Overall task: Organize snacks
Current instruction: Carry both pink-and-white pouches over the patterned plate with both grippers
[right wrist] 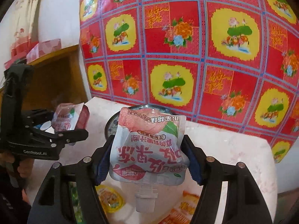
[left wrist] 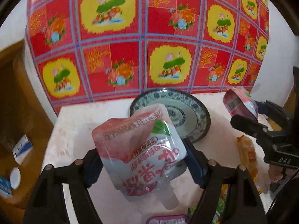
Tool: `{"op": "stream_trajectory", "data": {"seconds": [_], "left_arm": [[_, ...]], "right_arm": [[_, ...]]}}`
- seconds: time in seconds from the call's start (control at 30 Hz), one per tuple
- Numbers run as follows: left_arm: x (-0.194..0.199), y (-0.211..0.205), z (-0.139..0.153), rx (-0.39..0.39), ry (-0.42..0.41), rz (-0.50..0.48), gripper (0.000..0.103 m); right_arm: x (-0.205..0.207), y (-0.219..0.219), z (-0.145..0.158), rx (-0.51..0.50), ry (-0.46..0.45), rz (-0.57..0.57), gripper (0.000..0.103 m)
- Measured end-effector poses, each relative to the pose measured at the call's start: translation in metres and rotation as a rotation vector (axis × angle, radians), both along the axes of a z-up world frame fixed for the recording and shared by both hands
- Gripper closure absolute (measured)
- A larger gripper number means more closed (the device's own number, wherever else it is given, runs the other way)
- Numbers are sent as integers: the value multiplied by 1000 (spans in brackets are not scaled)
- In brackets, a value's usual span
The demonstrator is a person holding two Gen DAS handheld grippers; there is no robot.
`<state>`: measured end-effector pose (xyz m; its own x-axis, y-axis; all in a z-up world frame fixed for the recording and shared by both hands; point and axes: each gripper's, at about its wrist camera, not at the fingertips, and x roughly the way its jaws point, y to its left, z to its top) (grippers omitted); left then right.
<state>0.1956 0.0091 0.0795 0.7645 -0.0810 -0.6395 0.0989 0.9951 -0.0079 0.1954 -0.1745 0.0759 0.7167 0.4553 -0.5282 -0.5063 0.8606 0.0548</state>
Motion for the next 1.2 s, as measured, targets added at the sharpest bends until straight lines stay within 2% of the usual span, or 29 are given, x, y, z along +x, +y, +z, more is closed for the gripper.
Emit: {"op": "stream_trajectory", "data": {"seconds": [0.13, 0.23, 0.37, 0.43, 0.5, 0.57, 0.63, 0.73, 0.83, 0.93, 1.07, 1.2], "left_arm": [[18, -5, 11, 37, -5, -42, 23], [38, -13, 15, 69, 9, -88, 22], [69, -21, 11, 106, 35, -89, 22], [87, -20, 6, 78, 58, -82, 22], [102, -21, -2, 80, 83, -83, 22], [115, -25, -11, 117, 98, -88, 22], [124, -24, -19, 128, 113, -93, 22], [135, -12, -27, 69, 147, -94, 22], [142, -2, -35, 18, 181, -116, 22], [141, 2, -38, 13, 175, -126, 21], [138, 4, -38, 7, 150, -133, 19], [138, 8, -42, 15, 153, -133, 19]], "right_arm": [[24, 2, 4, 24, 68, 11, 34], [54, 7, 2, 0, 142, -10, 34], [91, 13, -10, -53, 261, -133, 33], [109, 21, -17, -83, 290, -153, 33], [120, 25, -23, -101, 301, -172, 33], [132, 32, -29, -124, 311, -181, 33], [143, 39, -35, -182, 308, -203, 33], [153, 45, -43, -208, 325, -189, 33], [154, 52, -44, -227, 299, -185, 32], [152, 60, -44, -249, 284, -183, 32], [148, 59, -46, -210, 294, -145, 30], [151, 41, -42, -143, 309, -134, 19]]}}
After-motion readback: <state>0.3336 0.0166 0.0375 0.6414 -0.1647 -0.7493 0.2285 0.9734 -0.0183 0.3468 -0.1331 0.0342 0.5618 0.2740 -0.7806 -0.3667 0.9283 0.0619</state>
